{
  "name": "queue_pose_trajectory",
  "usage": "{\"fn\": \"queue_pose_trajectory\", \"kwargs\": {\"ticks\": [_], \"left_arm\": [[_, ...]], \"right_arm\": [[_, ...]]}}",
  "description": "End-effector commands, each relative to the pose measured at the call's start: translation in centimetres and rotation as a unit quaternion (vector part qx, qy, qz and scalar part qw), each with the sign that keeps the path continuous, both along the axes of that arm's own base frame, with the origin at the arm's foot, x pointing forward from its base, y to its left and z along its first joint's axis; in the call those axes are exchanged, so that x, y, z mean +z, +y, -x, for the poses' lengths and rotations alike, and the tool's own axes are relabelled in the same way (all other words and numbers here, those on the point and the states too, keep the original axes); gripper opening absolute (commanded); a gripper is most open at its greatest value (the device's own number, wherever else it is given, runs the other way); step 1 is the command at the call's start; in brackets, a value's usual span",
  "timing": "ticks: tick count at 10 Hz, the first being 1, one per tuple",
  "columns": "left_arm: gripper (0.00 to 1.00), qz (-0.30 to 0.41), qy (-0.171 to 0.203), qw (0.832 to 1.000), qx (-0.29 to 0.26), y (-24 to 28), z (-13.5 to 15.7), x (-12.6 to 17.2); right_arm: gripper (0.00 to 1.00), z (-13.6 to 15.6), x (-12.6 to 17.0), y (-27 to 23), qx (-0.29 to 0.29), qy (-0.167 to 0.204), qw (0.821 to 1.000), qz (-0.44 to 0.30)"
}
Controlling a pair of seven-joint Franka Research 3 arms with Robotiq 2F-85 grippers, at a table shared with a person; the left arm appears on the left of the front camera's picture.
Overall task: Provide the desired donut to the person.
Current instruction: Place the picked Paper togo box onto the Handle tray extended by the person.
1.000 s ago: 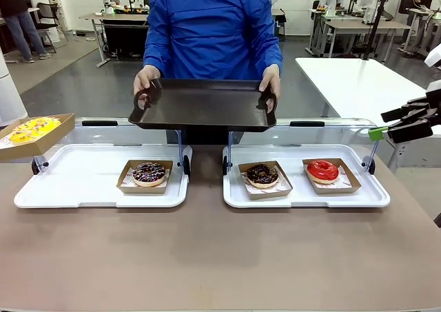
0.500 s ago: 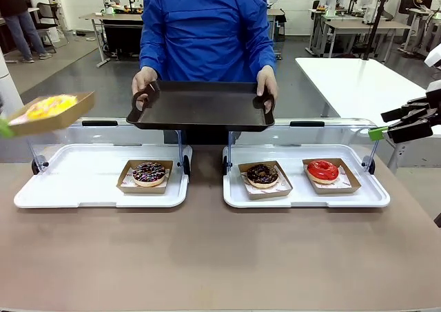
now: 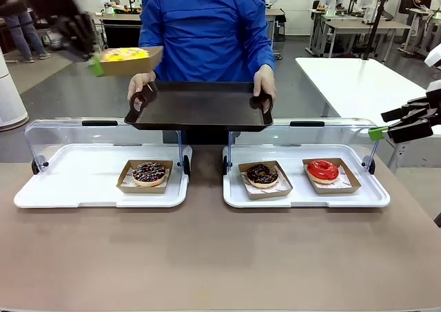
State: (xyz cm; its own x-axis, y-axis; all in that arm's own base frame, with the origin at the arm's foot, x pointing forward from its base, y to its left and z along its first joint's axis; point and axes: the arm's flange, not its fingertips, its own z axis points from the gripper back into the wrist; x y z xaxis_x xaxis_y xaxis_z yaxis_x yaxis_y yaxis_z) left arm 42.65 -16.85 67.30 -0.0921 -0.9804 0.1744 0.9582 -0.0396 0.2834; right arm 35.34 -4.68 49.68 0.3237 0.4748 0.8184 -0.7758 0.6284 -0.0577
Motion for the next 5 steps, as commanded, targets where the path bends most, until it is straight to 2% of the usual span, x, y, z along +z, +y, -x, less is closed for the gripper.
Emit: {"fn": "queue_pose_trajectory", "kwargs": {"ticks": [1, 2, 3, 4, 5], "left_arm": [[0.02, -0.027, 0.047, 0.998, 0.013, -2.6, -5.6, 0.6], [0.02, -0.027, 0.061, 0.998, 0.004, -4.5, -7.6, -1.2], [0.02, -0.026, 0.058, 0.998, 0.009, -5.4, -8.6, -2.9], [0.02, -0.033, 0.04, 0.999, 0.015, -6.1, -9.9, -4.4], [0.02, -0.044, 0.026, 0.999, -0.006, -6.5, -11.2, -6.0]], "right_arm": [[1.0, -0.1, -0.2, -0.1, 0.007, -0.005, 1.0, -0.003], [1.0, -0.1, -0.2, -0.1, 0.007, -0.005, 1.0, -0.003], [1.0, -0.1, -0.2, -0.1, 0.007, -0.005, 1.0, -0.003], [1.0, -0.1, -0.2, -0.1, 0.007, -0.005, 1.0, -0.003], [1.0, -0.1, -0.2, -0.1, 0.007, -0.005, 1.0, -0.003]]}}
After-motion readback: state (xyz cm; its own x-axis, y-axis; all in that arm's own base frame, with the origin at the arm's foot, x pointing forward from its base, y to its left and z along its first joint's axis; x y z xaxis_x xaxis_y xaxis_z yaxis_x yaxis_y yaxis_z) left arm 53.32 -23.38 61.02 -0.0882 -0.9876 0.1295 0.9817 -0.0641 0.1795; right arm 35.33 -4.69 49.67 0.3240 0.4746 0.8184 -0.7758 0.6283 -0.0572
